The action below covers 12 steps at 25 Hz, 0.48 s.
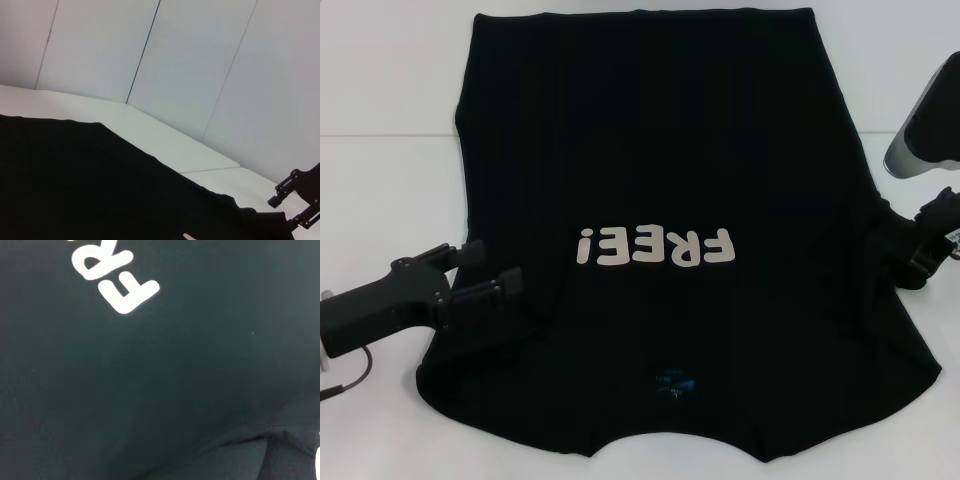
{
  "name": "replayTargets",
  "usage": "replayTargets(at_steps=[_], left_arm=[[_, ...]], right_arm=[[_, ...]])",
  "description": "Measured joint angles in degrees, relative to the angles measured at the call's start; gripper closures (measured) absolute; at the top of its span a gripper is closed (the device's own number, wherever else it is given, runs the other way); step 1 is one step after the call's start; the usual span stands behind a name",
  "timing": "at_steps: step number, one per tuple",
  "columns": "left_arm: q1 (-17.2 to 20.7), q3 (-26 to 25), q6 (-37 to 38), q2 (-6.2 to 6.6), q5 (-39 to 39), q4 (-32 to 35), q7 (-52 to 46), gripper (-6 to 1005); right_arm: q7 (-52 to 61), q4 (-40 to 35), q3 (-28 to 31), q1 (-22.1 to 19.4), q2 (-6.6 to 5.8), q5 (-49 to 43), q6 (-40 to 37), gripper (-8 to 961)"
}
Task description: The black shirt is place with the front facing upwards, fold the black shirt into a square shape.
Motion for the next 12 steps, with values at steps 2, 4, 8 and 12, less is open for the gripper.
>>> replayTargets(at_steps=[2,4,8,12], left_arm=[[0.05,0.0,0.0,0.0,0.0,0.01,0.01,139],[0.09,0.0,-0.01,0.0,0.01,0.02,0.08,139],[0.11,0.0,-0.24,0.0,0.05,0.02,0.6,139],[0.14,0.0,-0.62,-0.04,0.11,0.0,0.71,138]], right_arm=[[0.78,0.28,-0.53,-0.18,0.01,-0.03,1.02,249],[1.43,0.97,-1.16,-0.29,0.02,-0.04,2.09,249],[2.2,2.93,-2.5,-0.2,0.04,-0.04,4.6,256],[2.35,4.72,-2.75,0.3,0.06,-0.04,6.49,269]])
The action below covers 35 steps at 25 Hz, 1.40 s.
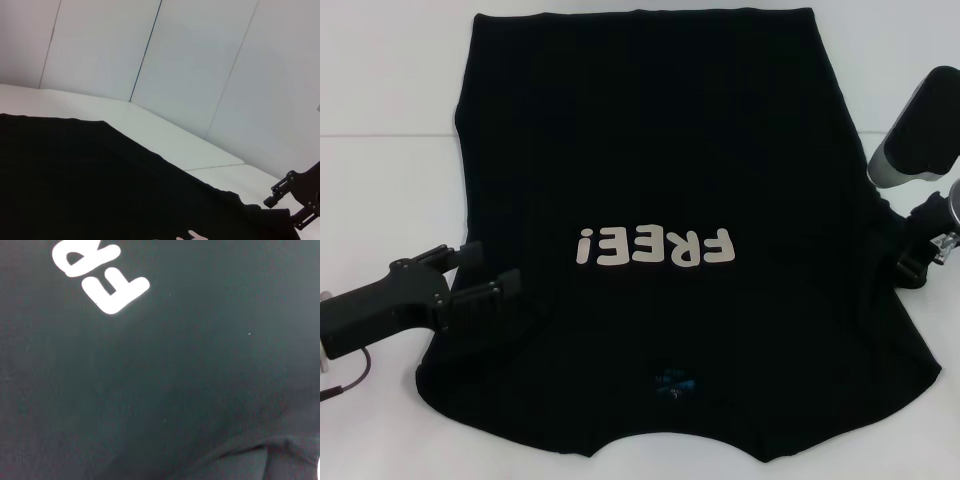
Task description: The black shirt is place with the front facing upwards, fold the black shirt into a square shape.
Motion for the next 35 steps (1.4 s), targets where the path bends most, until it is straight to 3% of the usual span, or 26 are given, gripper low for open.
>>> replayTargets(at_steps=[15,21,24,30,35], left_arm=[[0.02,0.01,-0.13,-0.13,-0.05,-0.07,0.0,145],[-0.17,0.01,-0.1,-0.13,-0.07,-0.08,0.0,147],[-0.19,0.01,-0.08,-0.13,-0.07,-0.08,0.0,149],[-0.21,0.01,-0.11,-0.13,-0.07,-0.07,0.0,151],[-0.21,0.0,-0.14,-0.05,-0.06,-0.07,0.0,154]], right_arm=[[2.09,1.46,-0.86,0.38,-0.84,0.01,2.91,318],[2.79,1.37,-3.04,0.25,-1.09,-0.04,3.77,545],[4.18,1.35,-6.55,-0.02,-1.26,-0.05,4.66,758],[7.01,0.71,-14.31,0.23,-1.81,-0.08,5.3,799],[8.23,-4.23,-20.55,-0.58,-2.21,-0.1,4.79,826]])
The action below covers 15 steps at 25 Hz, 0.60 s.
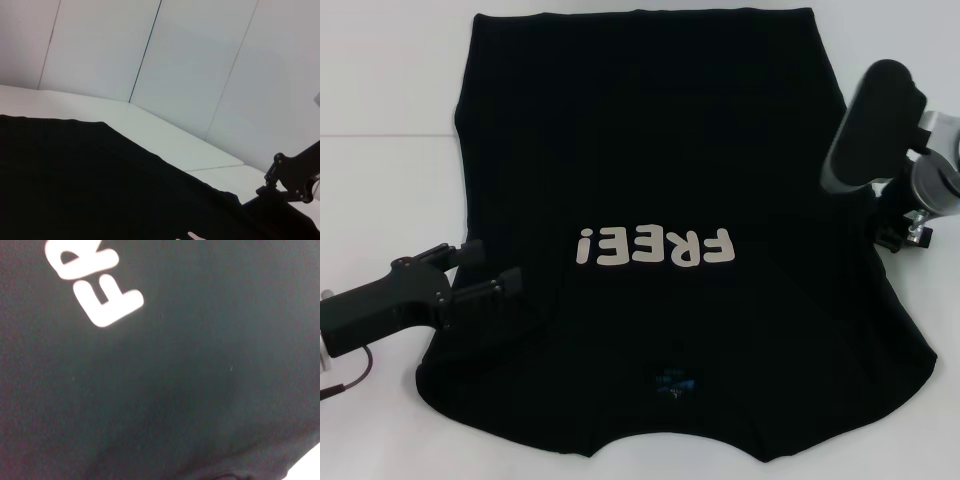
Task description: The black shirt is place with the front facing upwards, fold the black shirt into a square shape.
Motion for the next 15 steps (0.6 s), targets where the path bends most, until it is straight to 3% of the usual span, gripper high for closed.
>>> replayTargets(at_steps=[9,15], left_arm=[[0.12,0.0,-0.03,0.09,0.0,0.0,0.0,158],[0.18,0.0,-0.03,0.07,0.0,0.0,0.0,160]], right_arm=[[0.05,-3.11,-9.48,0.53,-0.48,-0.07,-1.09,876],[0.11,-3.27,-11.04,0.91,-0.6,-0.16,-1.34,889]])
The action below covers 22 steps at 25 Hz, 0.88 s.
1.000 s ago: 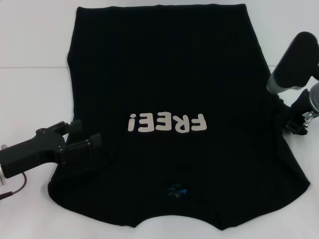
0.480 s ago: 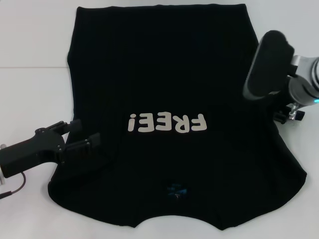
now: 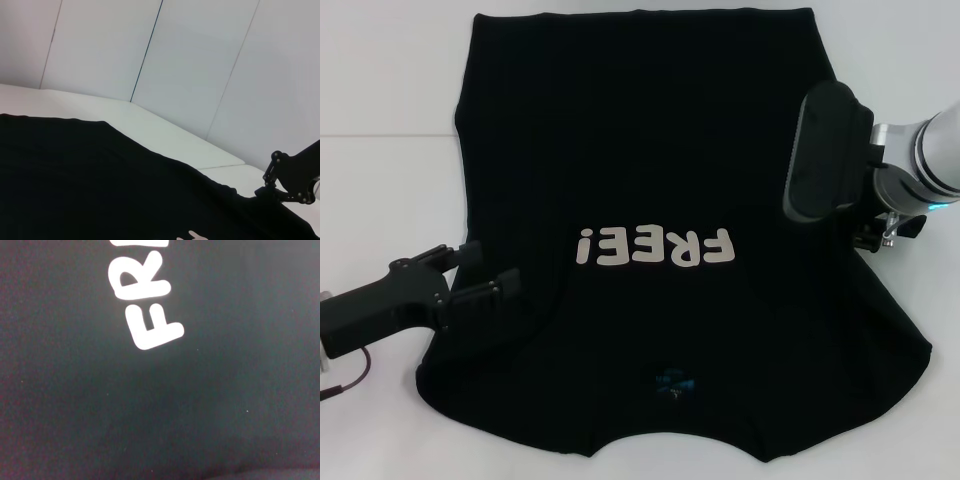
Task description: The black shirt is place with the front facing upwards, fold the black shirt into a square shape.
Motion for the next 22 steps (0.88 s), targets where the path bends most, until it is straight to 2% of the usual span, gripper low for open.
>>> replayTargets(at_steps=[14,20,22], left_arm=[[-0.25,0.0,0.03,-0.13,-0.07,-0.35,-0.43,167],[-0.44,-0.01,0.01,0.51,-0.22,-1.62,-0.58,169],[-0.42,0.0,0.01,0.52,-0.24,-1.63,-0.62,170]], right_arm=[[0.16,0.17,-1.23,1.4,0.6,0.0,0.6,880],[0.75,0.47,-1.27,3.37,2.05,0.01,1.54,813],[0.61,0.57,-1.36,3.89,2.52,0.01,1.96,740]])
